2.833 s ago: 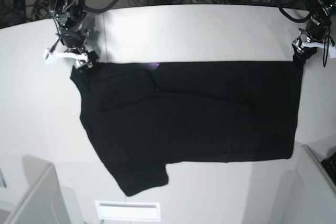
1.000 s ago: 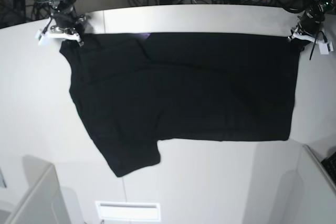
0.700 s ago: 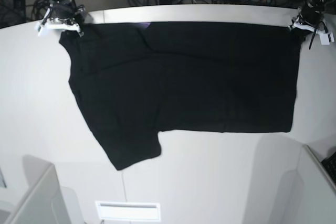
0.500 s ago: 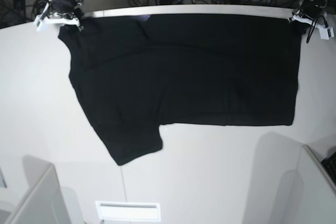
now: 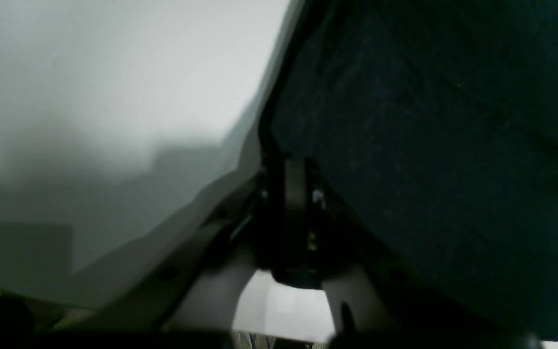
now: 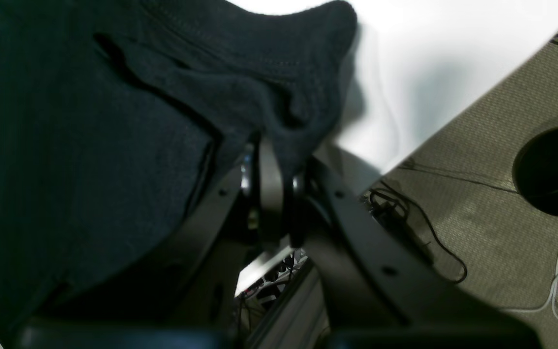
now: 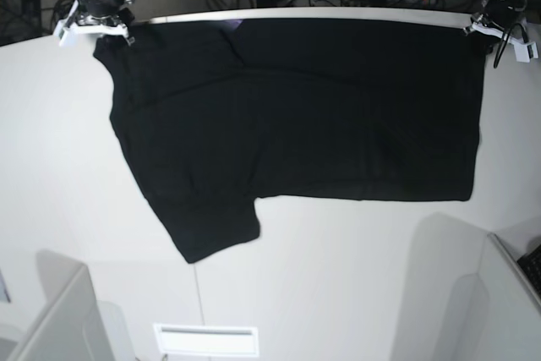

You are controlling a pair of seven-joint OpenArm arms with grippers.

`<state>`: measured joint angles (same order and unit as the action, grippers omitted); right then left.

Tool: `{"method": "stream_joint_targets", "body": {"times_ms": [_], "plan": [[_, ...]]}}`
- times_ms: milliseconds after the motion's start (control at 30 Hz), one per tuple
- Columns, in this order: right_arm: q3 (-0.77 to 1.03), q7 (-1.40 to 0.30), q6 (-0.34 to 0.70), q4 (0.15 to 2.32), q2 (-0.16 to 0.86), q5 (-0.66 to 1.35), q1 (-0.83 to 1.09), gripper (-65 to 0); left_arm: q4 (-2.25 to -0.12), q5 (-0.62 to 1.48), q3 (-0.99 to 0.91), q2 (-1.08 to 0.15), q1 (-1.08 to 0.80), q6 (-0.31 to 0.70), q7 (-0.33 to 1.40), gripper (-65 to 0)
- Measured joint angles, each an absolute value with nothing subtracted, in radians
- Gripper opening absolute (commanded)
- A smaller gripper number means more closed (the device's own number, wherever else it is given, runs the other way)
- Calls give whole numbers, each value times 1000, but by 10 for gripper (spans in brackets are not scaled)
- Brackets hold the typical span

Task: Fold the T-shirt properly
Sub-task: 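Drag the collar edge away from the hem to straighten the shirt, then move both grippers to the hem corners and grasp them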

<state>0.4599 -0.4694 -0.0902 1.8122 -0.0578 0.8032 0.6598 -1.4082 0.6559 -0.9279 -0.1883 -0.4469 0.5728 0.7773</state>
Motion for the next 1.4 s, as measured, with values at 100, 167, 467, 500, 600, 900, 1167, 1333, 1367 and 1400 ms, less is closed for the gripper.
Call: {"method": "stream_joint_targets", "body": {"times_ms": [100,167,467,500,600,900,1167,1333,1367,1400], "plan": [[460,-512,-90,1812,-49,799,655,-650,-1409,656,-928,-190,-450,573,774,-648],[458,-548,-90,1812,-24,800,653,-515,-1427,651,-928,-189,-461,569,780,-502],[549,-551,-98,1870,-25,790,652,-252,-1512,564,-1014,-180,-469,530,860,-109],[563,-548,-98,1885,-19,788,646,-252,-1516,559,-1037,-177,-466,531,876,-112],[592,-553,-97,1898,-5,788,591,-252,-1538,550,-1102,-174,-434,524,886,-117],[596,-565,-94,1794,179,793,415,-252,-1555,546,-1112,-317,-262,522,880,-117],[512,-561,-93,1605,292,791,204,-252,-1423,421,-920,-425,-65,523,879,-117],[433,-561,-78,1466,347,785,65,-251,-1316,287,-800,-419,78,526,879,-117],[418,-563,-54,1430,356,781,28,-251,-1297,276,-775,-422,104,527,881,-117],[404,-561,-25,1399,361,785,-2,-251,-1279,265,-754,-421,127,527,879,-117]]}}
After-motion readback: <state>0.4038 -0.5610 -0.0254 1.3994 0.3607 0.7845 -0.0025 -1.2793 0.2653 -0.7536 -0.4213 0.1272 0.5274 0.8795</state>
